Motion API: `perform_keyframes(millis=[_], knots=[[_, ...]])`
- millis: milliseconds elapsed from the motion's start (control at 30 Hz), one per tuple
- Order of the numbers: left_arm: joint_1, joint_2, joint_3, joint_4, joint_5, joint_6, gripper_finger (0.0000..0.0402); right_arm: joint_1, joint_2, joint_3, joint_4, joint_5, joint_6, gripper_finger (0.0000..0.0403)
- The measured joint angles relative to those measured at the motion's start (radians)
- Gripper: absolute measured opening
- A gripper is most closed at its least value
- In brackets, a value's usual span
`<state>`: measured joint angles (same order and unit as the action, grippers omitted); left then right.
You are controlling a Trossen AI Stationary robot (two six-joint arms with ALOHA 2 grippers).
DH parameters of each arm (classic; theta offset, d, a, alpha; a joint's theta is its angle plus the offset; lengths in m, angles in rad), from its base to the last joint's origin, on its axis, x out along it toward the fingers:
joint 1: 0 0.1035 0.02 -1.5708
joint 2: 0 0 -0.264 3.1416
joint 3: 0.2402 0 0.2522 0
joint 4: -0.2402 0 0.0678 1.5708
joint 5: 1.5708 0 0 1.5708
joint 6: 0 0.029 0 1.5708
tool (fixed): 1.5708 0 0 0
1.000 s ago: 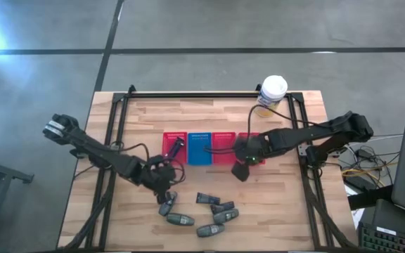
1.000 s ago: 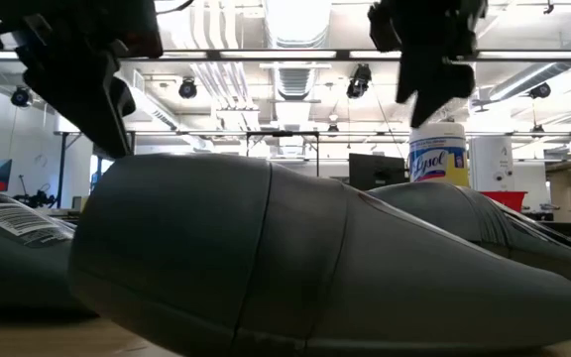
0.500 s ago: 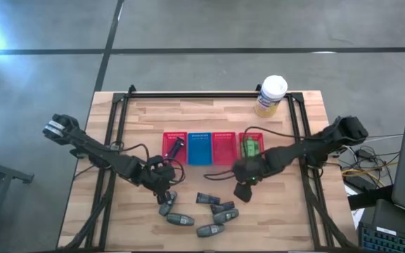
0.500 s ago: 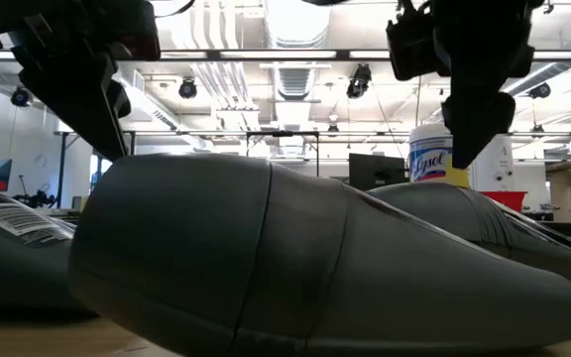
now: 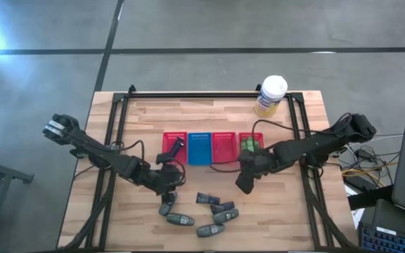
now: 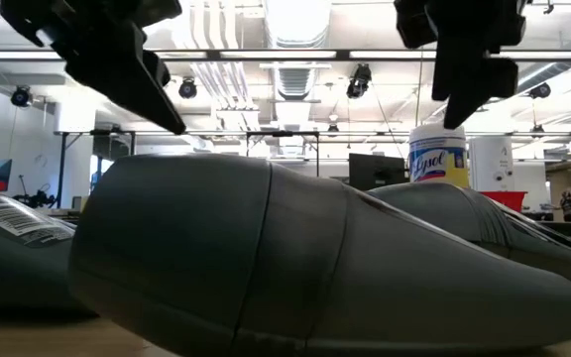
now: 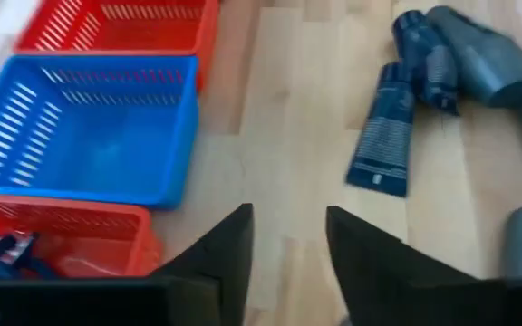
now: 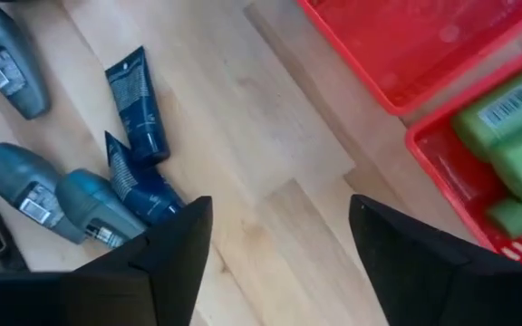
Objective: Pick & Place Travel size toiletries
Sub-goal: Put the blue shave cream into the blue bin
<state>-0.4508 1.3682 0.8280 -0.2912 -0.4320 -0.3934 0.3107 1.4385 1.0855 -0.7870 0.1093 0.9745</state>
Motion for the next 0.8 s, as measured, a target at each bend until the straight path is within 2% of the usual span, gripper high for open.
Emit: perform_keyframes(millis=[167,300,500,667,800], knots=[[0.008,0.000,0.000,-0.045,-0.041,0.035,0.0217,0.001,-0.012,-0.010,-0.003,-0.001,0.046,0.0288],[0.010,0.000,0.000,-0.105,-0.042,0.047,0.0248,0.001,-0.010,-0.010,0.008,-0.001,0.089,0.0309],[0.015,-0.015,0.000,-0.230,-0.041,0.084,0.0248,0.001,-0.009,-0.002,0.009,-0.001,0.173,0.0332],[0.026,-0.075,-0.004,-0.332,-0.042,0.136,0.0248,0.001,-0.009,0.001,0.022,0.016,0.242,0.0350],[0.029,-0.133,-0.044,-0.335,-0.046,0.158,0.0248,0.001,-0.009,0.000,0.043,0.040,0.289,0.0360]])
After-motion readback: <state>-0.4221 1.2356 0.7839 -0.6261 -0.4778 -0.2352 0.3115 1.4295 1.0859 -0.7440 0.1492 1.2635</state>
